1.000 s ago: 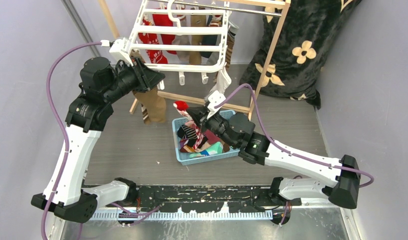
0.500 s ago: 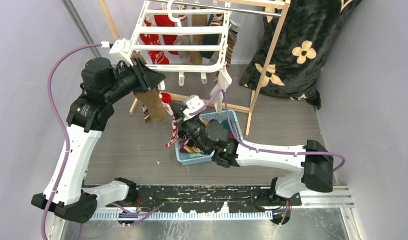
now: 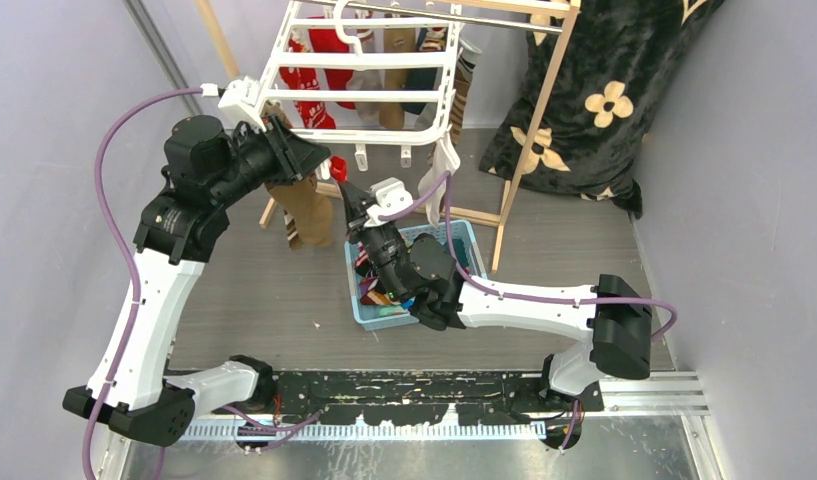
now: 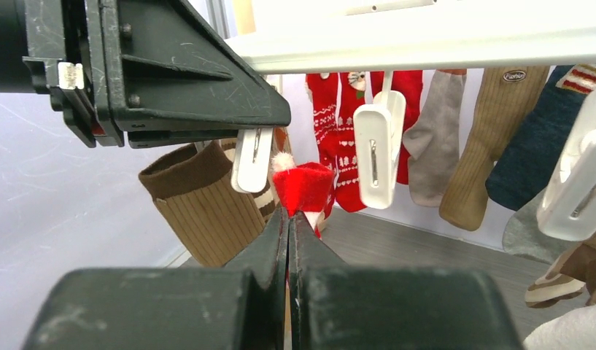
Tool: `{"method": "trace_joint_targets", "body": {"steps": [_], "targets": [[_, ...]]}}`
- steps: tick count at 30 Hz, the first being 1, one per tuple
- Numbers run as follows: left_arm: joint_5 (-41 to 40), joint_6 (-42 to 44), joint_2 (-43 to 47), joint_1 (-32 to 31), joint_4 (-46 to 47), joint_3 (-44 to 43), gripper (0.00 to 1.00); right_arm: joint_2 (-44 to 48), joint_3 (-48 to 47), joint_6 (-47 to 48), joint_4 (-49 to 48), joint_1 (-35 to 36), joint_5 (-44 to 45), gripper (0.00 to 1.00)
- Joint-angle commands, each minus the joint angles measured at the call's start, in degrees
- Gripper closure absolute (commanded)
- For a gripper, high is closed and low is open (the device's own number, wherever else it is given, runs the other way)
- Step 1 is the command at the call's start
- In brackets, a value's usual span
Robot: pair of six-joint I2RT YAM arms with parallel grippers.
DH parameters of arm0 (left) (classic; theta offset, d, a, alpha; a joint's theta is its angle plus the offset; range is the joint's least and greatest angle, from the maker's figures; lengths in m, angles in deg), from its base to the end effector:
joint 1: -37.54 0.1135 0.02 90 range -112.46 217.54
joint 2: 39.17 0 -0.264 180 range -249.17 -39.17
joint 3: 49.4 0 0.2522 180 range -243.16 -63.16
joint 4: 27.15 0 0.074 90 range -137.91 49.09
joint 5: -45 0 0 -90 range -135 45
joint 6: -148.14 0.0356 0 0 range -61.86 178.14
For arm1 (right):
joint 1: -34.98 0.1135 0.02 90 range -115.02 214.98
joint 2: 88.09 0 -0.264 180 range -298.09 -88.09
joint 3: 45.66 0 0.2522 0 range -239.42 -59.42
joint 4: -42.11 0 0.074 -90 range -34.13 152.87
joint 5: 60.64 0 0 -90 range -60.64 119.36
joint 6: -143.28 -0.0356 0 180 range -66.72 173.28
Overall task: Clip the socks to the hanger
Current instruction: Clamp the sock onto the hanger.
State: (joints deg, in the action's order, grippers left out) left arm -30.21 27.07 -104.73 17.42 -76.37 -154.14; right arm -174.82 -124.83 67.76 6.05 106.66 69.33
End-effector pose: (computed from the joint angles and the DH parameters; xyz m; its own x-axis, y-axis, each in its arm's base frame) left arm 0.1969 -0.0818 0.4943 -0.4337 -0.3725 -0.8205 0.4026 0.7345 -0.5463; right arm 0.1298 0.3193 0.3922 0.2828 0.2443 -0.9275 -0.4951 0.8654 0.0770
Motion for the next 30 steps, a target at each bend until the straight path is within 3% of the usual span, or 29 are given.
{"method": "trace_joint_targets", "body": {"steps": [1,21,30], "targets": [[-1.2,0.0,1.2,0.1,-1.1,0.6,0.96,0.2,-2.6,0.5,-4.0,0.6,-0.4,0.99],[-5.9,-3.3,1.3,0.1,-2.2,0.1,0.99,-2.8,-3.4,0.2,-5.9,0.7,-0.4,0.99],[-9.2,-3.0,1.2,0.1,-3.4,-0.4,1.00,-4.9,-4.0,4.4,-10.8,1.6,3.2,0.99]]}}
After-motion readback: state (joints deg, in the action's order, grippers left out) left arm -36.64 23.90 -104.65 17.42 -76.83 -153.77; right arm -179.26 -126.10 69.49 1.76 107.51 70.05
